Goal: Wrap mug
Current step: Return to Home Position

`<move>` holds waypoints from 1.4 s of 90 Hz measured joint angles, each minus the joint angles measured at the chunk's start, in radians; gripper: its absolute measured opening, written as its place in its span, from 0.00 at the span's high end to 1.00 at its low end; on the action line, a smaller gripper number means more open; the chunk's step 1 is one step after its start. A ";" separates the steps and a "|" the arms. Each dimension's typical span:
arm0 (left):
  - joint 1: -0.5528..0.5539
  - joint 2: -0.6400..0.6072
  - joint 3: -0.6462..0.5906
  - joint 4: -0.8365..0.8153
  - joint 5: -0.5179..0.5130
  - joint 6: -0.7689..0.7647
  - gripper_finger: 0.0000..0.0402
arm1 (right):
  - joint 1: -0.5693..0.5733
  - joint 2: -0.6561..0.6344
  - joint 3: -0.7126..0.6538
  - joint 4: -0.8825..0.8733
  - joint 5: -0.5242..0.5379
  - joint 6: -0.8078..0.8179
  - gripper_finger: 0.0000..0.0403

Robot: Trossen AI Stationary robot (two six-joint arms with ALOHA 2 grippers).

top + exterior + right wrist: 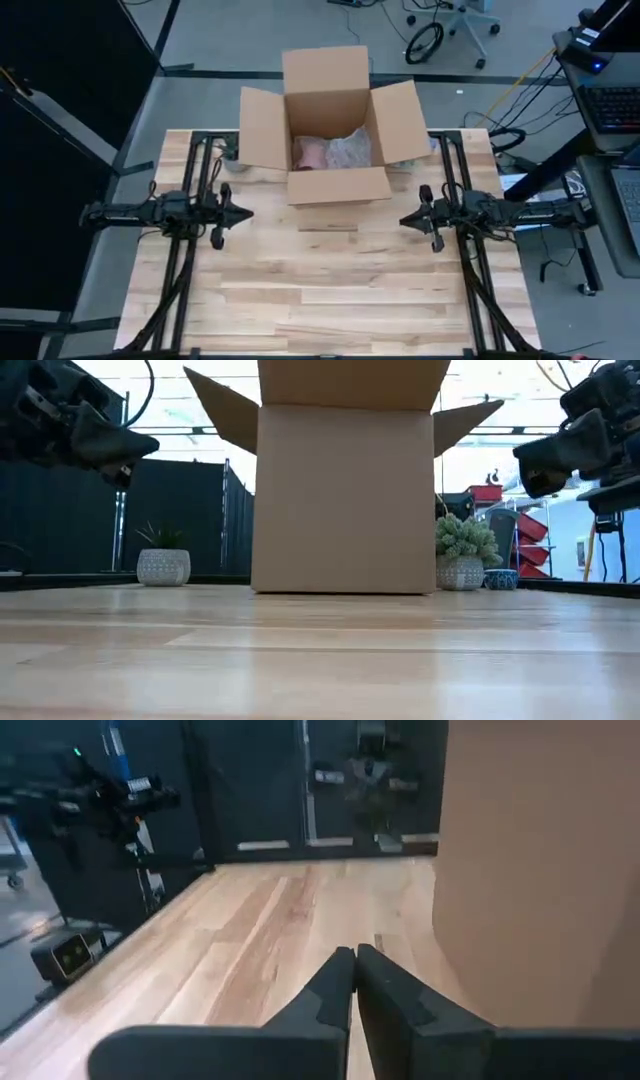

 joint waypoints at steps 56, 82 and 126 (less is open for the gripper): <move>0.000 0.000 0.000 -0.001 0.000 0.000 1.00 | 0.000 -0.040 0.000 0.001 0.005 0.039 1.00; 0.000 0.000 0.000 -0.002 -0.001 0.000 1.00 | 0.000 -0.040 0.000 0.001 0.005 0.039 1.00; 0.000 0.000 0.000 -0.002 -0.001 0.000 1.00 | 0.000 -0.040 0.000 0.001 0.005 0.039 1.00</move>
